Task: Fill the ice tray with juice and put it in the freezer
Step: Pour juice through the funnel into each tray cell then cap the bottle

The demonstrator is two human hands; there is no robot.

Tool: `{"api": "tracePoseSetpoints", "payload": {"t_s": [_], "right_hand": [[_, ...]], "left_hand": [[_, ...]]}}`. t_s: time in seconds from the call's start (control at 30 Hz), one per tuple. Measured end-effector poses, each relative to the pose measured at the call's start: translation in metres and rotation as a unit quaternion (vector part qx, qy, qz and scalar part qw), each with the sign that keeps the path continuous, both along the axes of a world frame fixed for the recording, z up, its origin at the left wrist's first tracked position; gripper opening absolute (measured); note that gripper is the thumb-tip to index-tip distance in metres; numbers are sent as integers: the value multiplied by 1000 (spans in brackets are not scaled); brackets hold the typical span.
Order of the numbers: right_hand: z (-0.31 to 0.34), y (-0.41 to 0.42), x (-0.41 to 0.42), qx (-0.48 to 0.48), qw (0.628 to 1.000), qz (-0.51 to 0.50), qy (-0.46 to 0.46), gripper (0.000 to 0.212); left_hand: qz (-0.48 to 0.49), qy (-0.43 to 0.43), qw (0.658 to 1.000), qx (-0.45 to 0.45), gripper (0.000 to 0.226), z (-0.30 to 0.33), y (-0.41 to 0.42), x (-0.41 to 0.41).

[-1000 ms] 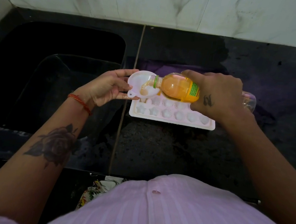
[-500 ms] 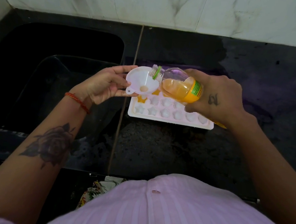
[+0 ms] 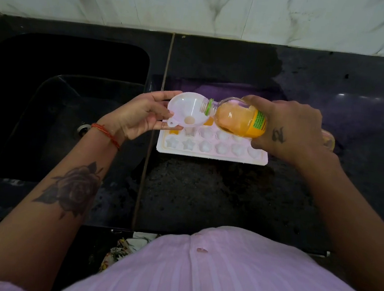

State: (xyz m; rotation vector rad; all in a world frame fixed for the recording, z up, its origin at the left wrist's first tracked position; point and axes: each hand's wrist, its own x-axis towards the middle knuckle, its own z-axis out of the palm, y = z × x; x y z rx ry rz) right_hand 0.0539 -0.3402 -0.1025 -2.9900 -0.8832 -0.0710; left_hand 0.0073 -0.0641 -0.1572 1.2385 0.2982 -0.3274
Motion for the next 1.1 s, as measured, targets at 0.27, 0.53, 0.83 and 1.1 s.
{"api": "tracePoseSetpoints", "payload": {"t_s": [0.27, 0.53, 0.83, 1.1], "right_hand": [[1, -1, 2, -7, 1000, 11, -12, 72], [3, 1, 5, -5, 1000, 8, -13, 76], [-1, -1, 5, 51, 997, -16, 49, 86], [0, -15, 2, 44, 998, -31, 36, 85]], "left_hand": [[-2, 5, 1000, 1, 51, 0, -1, 1], [-4, 5, 1000, 2, 51, 0, -1, 3], [-16, 2, 1000, -15, 51, 0, 3, 7], [-36, -1, 999, -24, 52, 1, -17, 15]]}}
